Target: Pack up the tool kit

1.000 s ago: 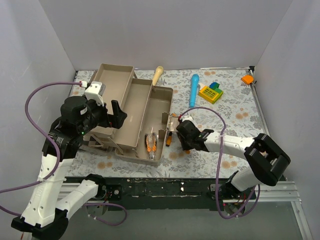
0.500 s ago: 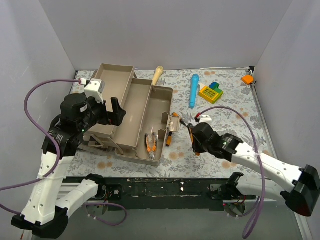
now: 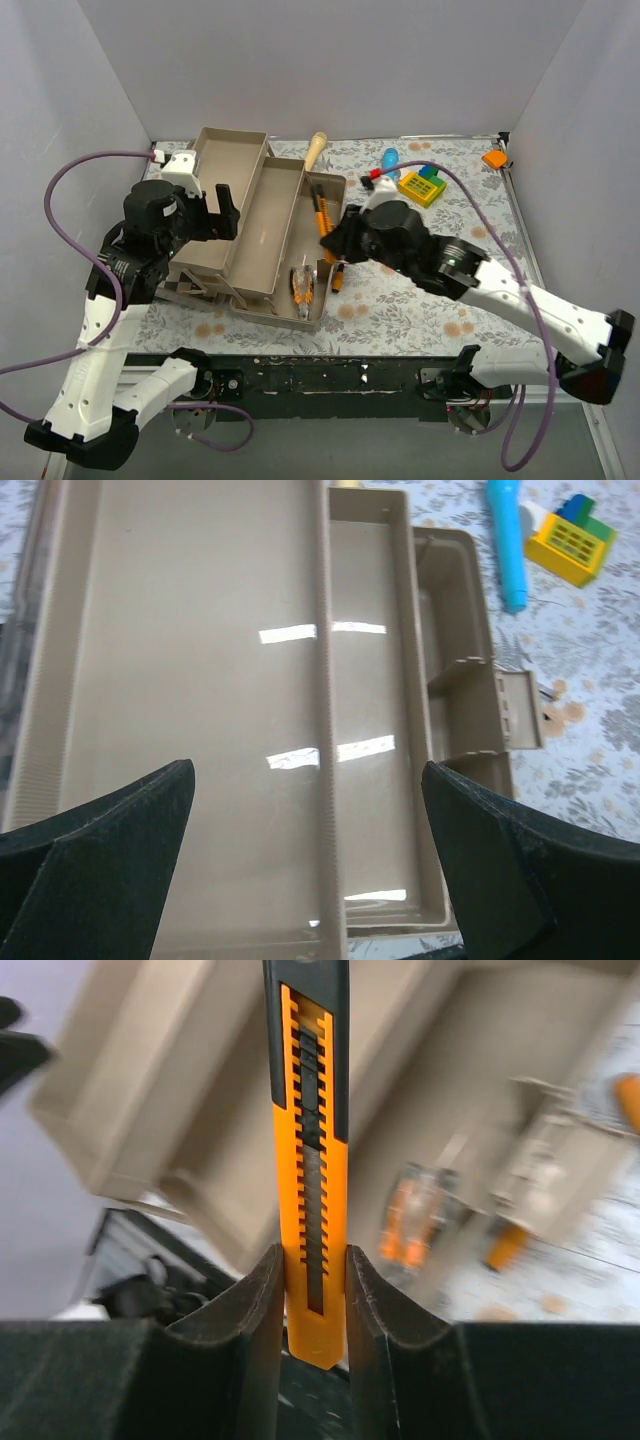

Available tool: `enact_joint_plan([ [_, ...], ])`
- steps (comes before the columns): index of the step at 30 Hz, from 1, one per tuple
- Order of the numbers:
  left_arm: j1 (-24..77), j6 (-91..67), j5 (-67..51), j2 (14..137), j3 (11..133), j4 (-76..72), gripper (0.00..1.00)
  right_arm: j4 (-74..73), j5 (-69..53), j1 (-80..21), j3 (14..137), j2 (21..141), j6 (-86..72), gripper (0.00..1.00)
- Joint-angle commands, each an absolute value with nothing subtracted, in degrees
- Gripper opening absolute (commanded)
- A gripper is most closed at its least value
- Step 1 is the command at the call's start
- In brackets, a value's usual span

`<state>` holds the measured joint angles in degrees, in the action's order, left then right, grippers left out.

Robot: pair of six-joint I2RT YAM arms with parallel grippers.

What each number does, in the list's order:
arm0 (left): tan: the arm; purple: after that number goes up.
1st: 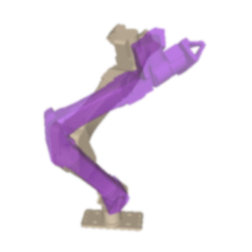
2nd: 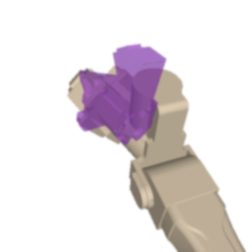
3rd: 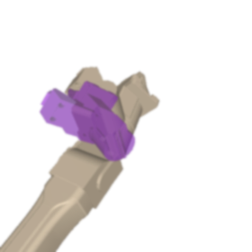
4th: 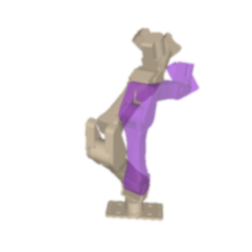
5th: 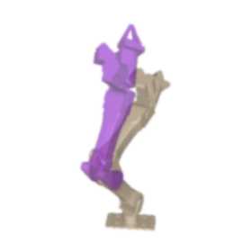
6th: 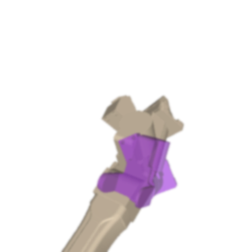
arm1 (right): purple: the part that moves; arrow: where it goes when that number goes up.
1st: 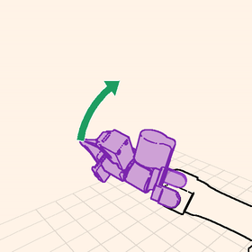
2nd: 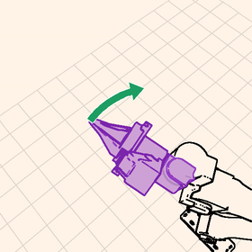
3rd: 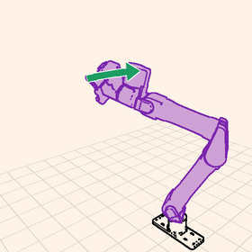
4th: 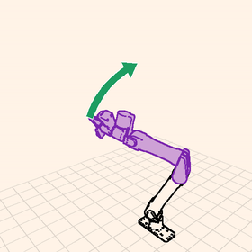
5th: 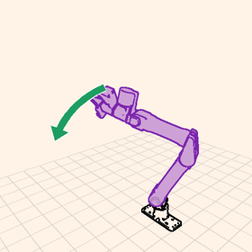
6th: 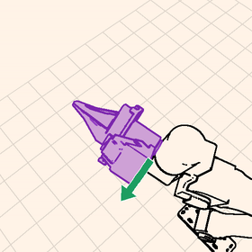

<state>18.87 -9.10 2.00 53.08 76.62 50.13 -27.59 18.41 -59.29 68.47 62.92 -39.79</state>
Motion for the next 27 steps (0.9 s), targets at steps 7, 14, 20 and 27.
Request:
enact_joint_plan([
  [7, 18.0, -5.1, 19.6, 51.7, 77.8, 52.3, 0.98, -7.9, 19.0, -66.0, 79.3, 82.8, -57.0, 0.01],
  [14, 17.8, -6.3, 16.6, 52.4, 76.2, 50.3, 0.98, -3.7, 24.0, -66.0, 77.0, 87.5, -65.7, 0.01],
  [20, 17.8, -6.2, 18.4, 51.4, 75.8, 51.4, 0.98, -7.6, 26.0, -66.1, 80.2, 92.4, -66.6, 0.01],
  [27, 17.7, -7.0, 17.2, 51.1, 75.2, 51.4, 0.98, -9.3, 25.2, -66.2, 83.7, 95.7, -62.9, 0.09],
])
